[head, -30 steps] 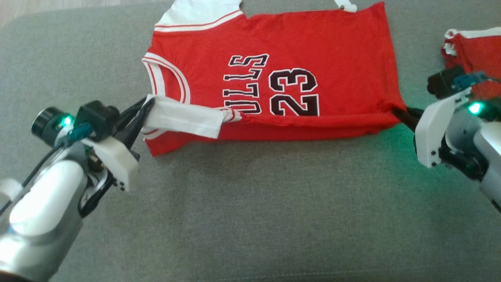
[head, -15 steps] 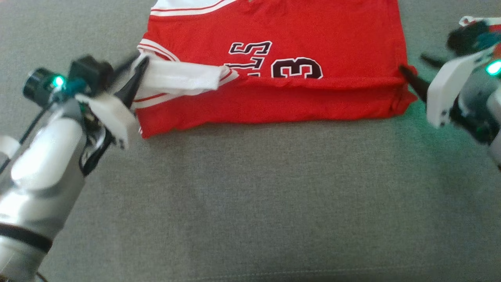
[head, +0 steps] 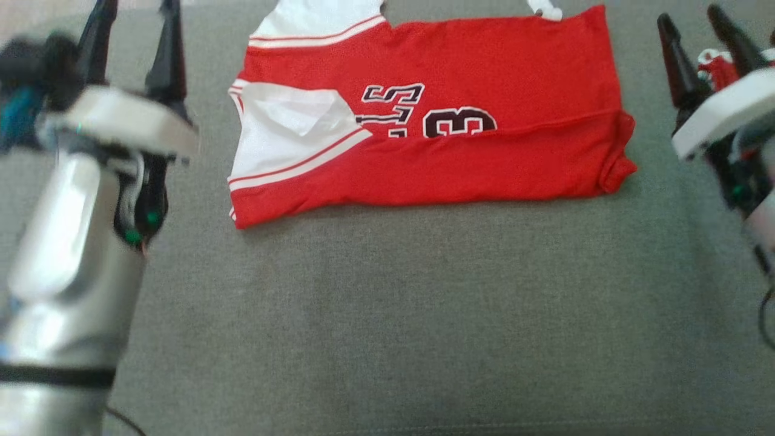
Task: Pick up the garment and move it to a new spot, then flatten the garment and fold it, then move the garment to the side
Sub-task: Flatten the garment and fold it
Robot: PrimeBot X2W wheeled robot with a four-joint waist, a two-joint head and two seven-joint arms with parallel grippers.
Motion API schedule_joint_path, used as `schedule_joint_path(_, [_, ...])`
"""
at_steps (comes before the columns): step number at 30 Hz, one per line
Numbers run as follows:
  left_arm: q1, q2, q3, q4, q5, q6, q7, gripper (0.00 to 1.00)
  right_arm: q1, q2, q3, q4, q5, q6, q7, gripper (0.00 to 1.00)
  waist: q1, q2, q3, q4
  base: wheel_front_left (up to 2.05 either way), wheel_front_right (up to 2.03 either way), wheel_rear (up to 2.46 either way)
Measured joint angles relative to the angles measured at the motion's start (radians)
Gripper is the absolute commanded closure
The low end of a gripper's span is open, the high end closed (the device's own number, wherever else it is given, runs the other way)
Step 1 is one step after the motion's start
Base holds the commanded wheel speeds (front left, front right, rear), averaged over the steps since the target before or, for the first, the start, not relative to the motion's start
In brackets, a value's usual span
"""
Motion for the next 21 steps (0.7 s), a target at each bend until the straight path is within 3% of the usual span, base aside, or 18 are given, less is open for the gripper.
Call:
schedule_joint_path(6, [0.267,-0.079,0.152,-0.147,0.065,0.005,0.0,0.0,0.145,0.062,-0.109,-0.031,-0.058,0.0,-0.063,0.0,0.0,0.0,-0.062,-0.012,0.0,0.0,0.0])
schedule_joint_path(11, [0.381,-0.139,0.204,-0.218,0.123,-0.014,0.0,0.0,0.262,0.116,-0.255,-0.127,-0.152,0.0,-0.065,0.0,0.0,0.0,-0.1,-0.024,0.0,0.0,0.0])
schedule_joint_path(15, [0.473,-0.198,0.252,-0.249,0.178,-0.034,0.0,0.0,0.422,0.197,-0.411,-0.224,-0.266,0.0,-0.066,0.0,0.0,0.0,-0.125,-0.037,0.0,0.0,0.0])
schedule_joint_path(21, [0.572,-0.241,0.298,-0.251,0.227,-0.063,0.0,0.0,0.612,0.331,-0.524,-0.334,-0.437,0.0,-0.066,0.0,0.0,0.0,-0.133,-0.062,0.0,0.0,0.0])
